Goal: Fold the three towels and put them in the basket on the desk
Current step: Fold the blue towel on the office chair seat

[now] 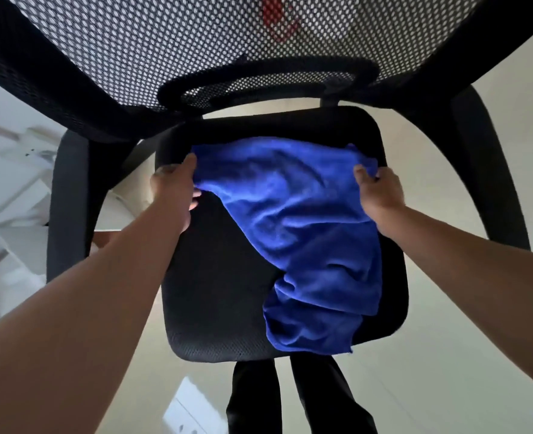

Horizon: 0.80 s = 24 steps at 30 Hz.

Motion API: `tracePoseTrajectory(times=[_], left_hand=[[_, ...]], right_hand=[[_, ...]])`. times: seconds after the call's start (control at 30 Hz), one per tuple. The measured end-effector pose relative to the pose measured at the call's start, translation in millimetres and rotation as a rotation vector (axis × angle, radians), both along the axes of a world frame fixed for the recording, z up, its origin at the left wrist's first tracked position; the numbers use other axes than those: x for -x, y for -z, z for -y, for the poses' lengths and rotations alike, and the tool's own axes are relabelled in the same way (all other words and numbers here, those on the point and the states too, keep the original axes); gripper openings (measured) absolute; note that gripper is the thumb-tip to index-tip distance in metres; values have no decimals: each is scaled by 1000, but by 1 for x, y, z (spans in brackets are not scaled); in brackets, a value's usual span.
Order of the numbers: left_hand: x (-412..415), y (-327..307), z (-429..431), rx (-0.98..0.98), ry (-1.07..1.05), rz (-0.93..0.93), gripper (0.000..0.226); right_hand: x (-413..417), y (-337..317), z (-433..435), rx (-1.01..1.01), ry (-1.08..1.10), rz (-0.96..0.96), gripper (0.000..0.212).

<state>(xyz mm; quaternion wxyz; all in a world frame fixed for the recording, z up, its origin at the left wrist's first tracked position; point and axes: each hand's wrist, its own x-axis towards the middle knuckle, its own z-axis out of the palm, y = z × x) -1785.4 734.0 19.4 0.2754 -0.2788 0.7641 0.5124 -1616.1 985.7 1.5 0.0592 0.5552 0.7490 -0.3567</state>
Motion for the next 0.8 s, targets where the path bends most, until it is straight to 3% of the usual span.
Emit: tracePoseTrajectory(times=[0.13, 0.33, 0.5, 0.6, 0.67, 0.8], left_hand=[[-42, 9, 6, 22, -10, 85, 30], [-85, 9, -19, 13, 140, 271, 14], [-87, 13, 2, 115, 200, 265, 25], [-92, 7, 27, 254, 427, 388, 23], [-78, 7, 37, 321, 426, 283, 34], [-21, 12, 30, 358, 229, -116, 49]], right_hand=[[1, 1, -6, 172, 86, 72, 53], [29, -7, -17, 315, 198, -52, 44], [27, 4, -25, 58, 25, -163, 16], [0, 11, -10, 86, -129, 54, 13], [-7, 10, -5, 100, -144, 138, 23], [16, 11, -13, 89, -86, 51, 49]])
